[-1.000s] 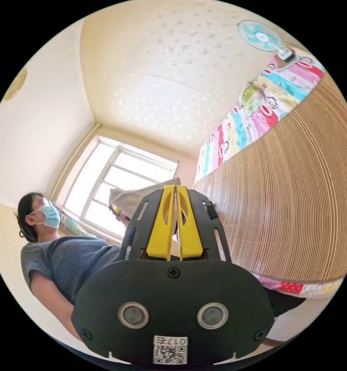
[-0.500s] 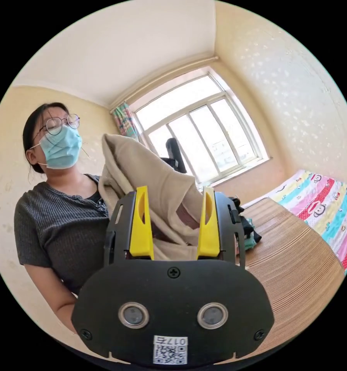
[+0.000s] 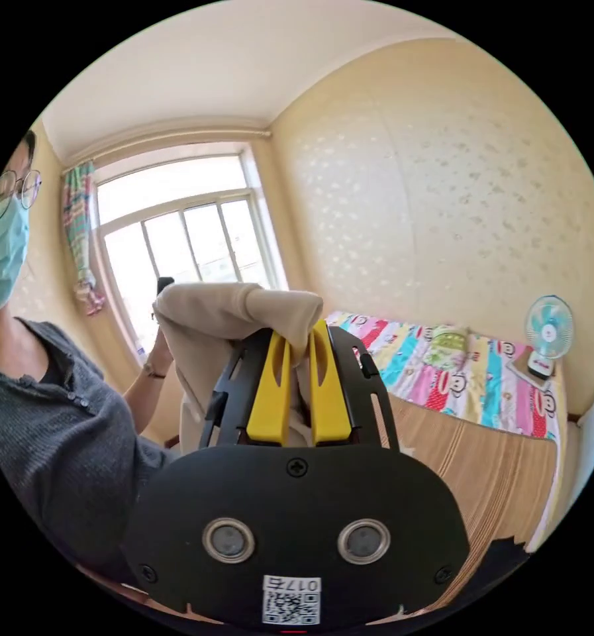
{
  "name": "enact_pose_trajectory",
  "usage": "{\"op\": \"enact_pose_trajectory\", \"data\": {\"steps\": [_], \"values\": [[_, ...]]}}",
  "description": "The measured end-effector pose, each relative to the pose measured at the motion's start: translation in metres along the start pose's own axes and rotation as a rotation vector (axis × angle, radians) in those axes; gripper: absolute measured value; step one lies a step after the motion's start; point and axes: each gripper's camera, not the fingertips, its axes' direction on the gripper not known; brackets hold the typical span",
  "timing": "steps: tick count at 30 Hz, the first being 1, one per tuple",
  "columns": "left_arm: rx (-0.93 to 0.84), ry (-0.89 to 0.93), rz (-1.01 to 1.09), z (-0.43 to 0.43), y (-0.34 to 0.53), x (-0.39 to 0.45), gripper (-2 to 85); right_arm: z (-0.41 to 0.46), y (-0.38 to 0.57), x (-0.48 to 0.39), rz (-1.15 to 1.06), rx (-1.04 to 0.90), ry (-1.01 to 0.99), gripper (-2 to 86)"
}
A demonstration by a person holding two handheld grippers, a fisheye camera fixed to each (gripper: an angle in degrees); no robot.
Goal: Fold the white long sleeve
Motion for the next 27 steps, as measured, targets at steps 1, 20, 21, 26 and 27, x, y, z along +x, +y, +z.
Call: {"op": "enact_pose_trajectory", "data": {"steps": [1, 20, 21, 26, 27], "values": [[0.007, -0.097, -0.043, 0.011, 0.010, -0.003, 0.0, -0.006, -0.003, -0.005, 0.015, 0.022, 0.058, 5.4], [-0.231, -0.326, -0.072, 0.326, 0.055, 0.021, 13.5, 0.032, -0.053, -0.169, -0.243, -0.048, 0.544, 5.9], [-0.245, -0.353, -0.095, 0.329, 0.057, 0.016, 10.5, 0.028, -0.055, -0.164, -0.220, -0.059, 0.507, 5.9], [0.010, -0.319, -0.118, 0.271, 0.065, -0.009, 3.3, 0.012, -0.049, -0.116, -0.129, -0.125, 0.399, 6.6], [0.039, -0.325, -0.121, 0.260, 0.063, -0.011, 3.2, 0.009, -0.044, -0.102, -0.125, -0.156, 0.308, 7.3]]}}
